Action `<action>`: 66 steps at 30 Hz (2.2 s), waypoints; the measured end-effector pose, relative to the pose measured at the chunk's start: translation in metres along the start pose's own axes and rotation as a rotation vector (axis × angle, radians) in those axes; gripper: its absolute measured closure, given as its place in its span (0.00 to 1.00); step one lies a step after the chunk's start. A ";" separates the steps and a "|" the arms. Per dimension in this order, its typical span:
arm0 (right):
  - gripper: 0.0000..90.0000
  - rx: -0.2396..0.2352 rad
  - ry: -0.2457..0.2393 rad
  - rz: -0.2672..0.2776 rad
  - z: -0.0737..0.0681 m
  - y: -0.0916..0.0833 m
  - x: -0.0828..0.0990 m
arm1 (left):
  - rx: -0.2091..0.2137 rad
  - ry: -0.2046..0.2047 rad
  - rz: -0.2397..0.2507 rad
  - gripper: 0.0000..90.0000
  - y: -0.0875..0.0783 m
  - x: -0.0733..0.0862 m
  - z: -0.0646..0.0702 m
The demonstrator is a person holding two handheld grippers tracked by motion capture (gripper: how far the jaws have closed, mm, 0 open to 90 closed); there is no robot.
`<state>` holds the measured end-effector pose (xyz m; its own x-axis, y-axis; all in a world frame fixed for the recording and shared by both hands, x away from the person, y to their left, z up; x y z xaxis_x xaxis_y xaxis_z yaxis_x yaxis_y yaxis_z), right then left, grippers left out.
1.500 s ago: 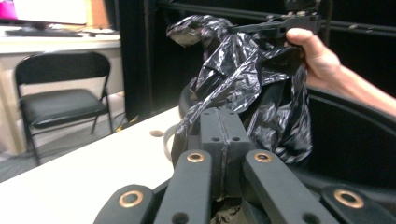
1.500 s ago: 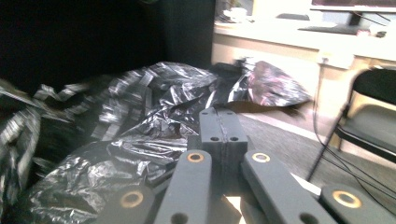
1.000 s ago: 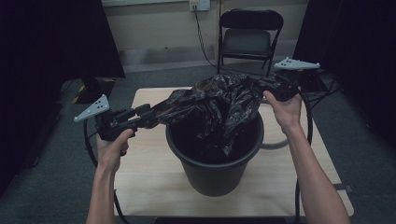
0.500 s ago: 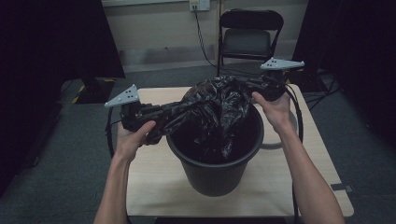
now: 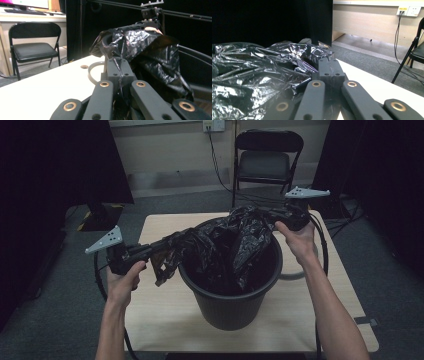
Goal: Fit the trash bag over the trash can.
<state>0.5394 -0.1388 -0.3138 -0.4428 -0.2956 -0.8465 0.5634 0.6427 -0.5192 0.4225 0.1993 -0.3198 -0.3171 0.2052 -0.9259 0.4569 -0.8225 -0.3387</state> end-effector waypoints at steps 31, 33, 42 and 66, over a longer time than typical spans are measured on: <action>0.62 0.062 -0.090 0.035 -0.034 -0.039 -0.044 | 0.097 0.111 0.084 0.97 0.006 -0.048 0.048; 0.62 0.044 -0.108 0.039 -0.044 -0.037 -0.048 | 0.113 0.119 0.068 0.97 0.010 -0.045 0.052; 0.56 -0.100 -0.166 -0.001 -0.096 -0.014 -0.066 | 0.156 0.134 0.003 0.94 0.019 -0.032 0.065; 1.00 -0.077 -0.283 -0.289 -0.117 0.040 -0.046 | 0.128 0.075 0.083 0.79 0.000 -0.029 0.047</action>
<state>0.5003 -0.0166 -0.2823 -0.3601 -0.6477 -0.6715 0.3853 0.5523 -0.7393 0.3927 0.1684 -0.2849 -0.2173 0.1687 -0.9614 0.3676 -0.8983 -0.2407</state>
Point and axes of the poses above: each handheld gripper's, and its own axes: y roughly forward along the jaws, x roughly out of its underside, z roughly to its right, the point moved 8 cm from there along y, roughly forward along the jaws, and after that the axes turned 13 degrees about -z, right-handed, at the moved point
